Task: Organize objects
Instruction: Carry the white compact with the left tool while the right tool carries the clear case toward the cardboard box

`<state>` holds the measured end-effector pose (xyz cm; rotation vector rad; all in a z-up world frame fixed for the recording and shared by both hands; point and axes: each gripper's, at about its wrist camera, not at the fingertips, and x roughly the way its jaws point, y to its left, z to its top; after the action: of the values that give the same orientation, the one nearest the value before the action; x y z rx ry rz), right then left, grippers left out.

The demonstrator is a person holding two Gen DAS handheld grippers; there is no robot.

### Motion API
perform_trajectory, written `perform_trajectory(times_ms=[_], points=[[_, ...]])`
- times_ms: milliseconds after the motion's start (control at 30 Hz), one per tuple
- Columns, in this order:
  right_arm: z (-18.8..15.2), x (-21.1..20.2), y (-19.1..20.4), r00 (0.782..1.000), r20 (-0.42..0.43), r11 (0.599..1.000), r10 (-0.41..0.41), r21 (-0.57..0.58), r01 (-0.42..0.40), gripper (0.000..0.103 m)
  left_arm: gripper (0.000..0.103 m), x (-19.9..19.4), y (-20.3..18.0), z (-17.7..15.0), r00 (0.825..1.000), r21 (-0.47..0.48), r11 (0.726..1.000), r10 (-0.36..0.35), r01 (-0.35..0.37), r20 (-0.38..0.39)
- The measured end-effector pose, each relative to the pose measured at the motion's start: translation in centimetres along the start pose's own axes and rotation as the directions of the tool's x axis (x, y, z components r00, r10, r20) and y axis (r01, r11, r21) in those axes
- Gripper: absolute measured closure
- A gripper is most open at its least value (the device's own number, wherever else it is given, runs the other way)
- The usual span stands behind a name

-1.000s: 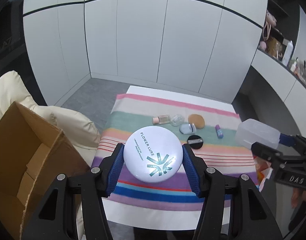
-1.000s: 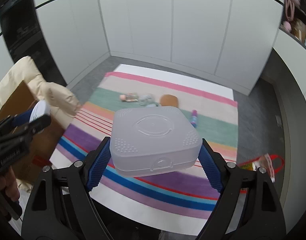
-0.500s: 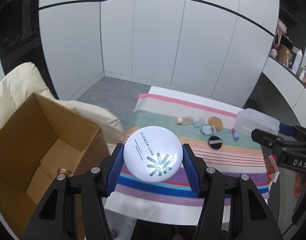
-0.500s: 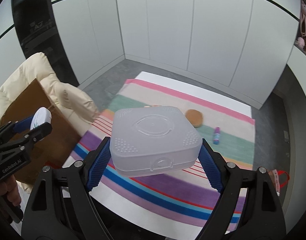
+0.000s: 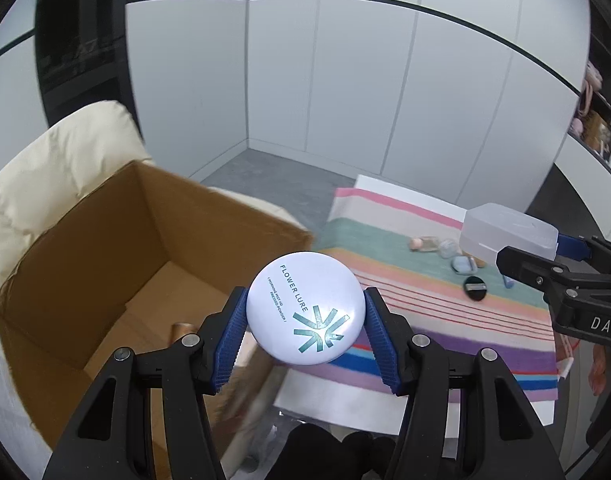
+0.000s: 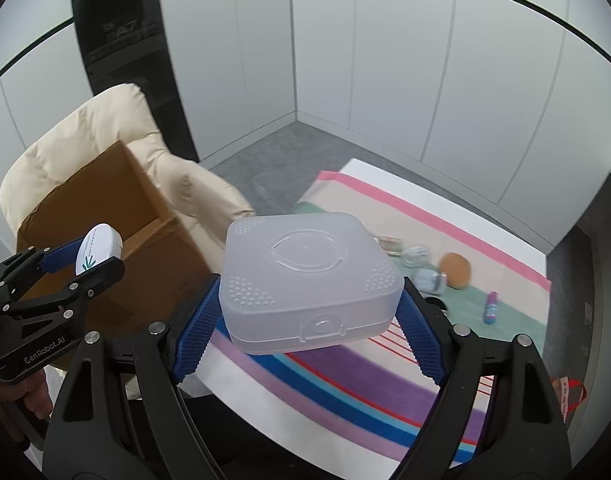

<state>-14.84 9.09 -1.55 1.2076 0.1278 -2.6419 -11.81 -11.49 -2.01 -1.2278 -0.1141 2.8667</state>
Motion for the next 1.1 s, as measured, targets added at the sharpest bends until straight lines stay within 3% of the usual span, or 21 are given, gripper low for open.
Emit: perform_trajectory(times_ms=[567,933,1000,1100], points=[[1.2,1.9,8.6,0.996,-0.020,0.988,0.090,-0.127,-0.092,0.017,0.045,-1.3,7.3,-1.6,0.995,-0.101,0.990,0.095,-0.097,-0.027],[1.6,3.0,13.3,0.989,-0.042,0.972,0.142,-0.185,-0.148,0.017,0.044,-0.9,10.0,-2.9,0.991,-0.100,0.988,0.114,-0.120,-0.066],[1.6,3.2,14.1,0.988,-0.048,0.968,0.150,-0.195,-0.157,0.017,0.042,-1.3,10.1,-2.9,0.990,-0.088,0.987,0.130,-0.134,-0.045],[1.6,3.5,15.3,0.986,-0.054,0.963,0.159,-0.212,-0.167,0.017,0.022,-2.4,10.3,-2.9,0.986,-0.057,0.985,0.165,-0.164,0.004]])
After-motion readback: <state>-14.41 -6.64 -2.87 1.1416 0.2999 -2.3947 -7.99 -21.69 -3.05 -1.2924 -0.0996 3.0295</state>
